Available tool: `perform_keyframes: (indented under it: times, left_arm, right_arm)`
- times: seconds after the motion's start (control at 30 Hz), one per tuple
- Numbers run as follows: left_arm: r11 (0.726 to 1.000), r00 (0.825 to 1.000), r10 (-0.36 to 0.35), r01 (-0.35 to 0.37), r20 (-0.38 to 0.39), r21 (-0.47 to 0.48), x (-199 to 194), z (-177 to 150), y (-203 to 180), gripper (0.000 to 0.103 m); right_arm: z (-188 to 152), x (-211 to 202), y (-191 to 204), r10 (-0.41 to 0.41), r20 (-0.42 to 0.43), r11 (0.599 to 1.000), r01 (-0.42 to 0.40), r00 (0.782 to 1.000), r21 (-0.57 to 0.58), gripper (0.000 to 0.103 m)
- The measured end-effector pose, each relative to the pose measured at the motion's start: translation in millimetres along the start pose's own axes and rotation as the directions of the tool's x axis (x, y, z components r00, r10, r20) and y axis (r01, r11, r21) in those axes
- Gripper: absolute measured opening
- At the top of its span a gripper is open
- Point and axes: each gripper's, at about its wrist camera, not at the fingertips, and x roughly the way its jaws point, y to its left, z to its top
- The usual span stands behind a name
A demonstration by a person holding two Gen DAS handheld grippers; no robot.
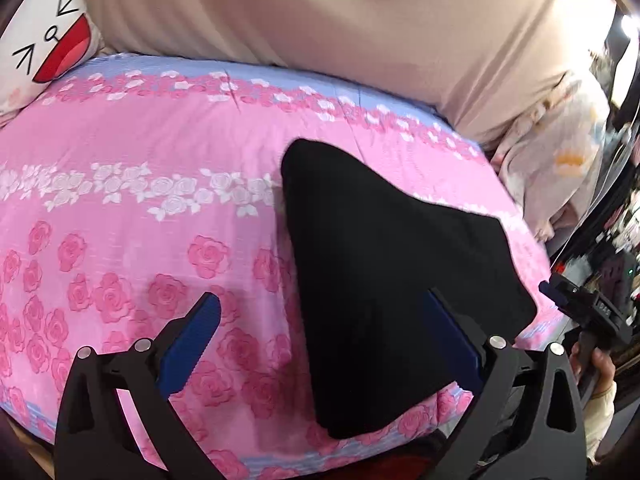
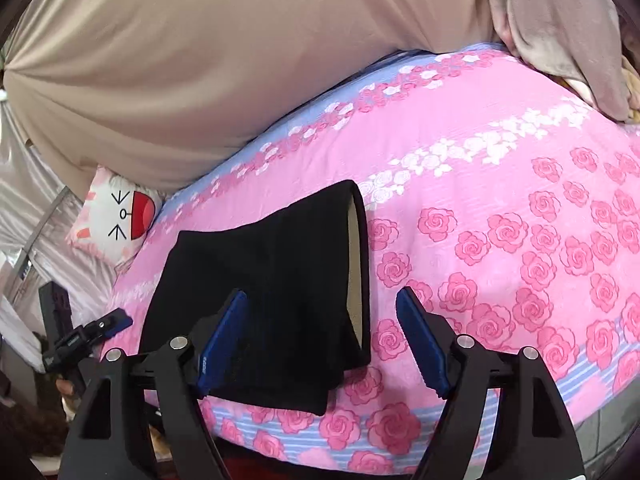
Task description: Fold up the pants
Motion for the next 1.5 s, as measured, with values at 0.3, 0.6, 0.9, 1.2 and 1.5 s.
perform_keyframes:
  times: [0.3, 0.6, 0.9, 1.2, 1.5]
  left_arm:
    - [1.0, 0.985, -0.002, 0.005, -0.173, 0.021, 41.1, -2.1, 4.6, 0.045]
    - [0.995, 0.993, -0.057, 0.049, -0.101, -0.086, 31.3, -15.4, 23.0, 0.098]
    - [0.995, 0.989, -0.074, 0.065, -0.131, -0.071, 56.2, -23.8, 2.1, 0.098]
    - [0.993, 0.987, -0.097, 0.086, -0.13, -0.086, 63.3, -2.8, -2.2, 0.045]
    - [0.981, 0.983, -0.169, 0.161, 0.065, 0.11, -33.8, 39.5, -46.8, 0.033]
  right_arm:
    - [-21.2, 19.6, 4.5, 0.151, -0.025, 0.989, -0.151, 0.988, 0.013, 0.022]
    - [-33.5, 26.4, -34.3, 0.192, 0.019, 0.963, -0.192, 0.981, 0.191, 0.086]
    - [-31.8, 60.7, 5.7, 0.218, -0.08, 0.974, -0.212, 0.973, 0.077, 0.087]
    - [-23.4, 75.6, 23.2, 0.247, -0.051, 0.967, -0.242, 0.968, 0.084, 0.039]
    - [13.4, -6.2, 86.4, 0.311, 0.063, 0.947, -0.305, 0.948, -0.098, 0.036]
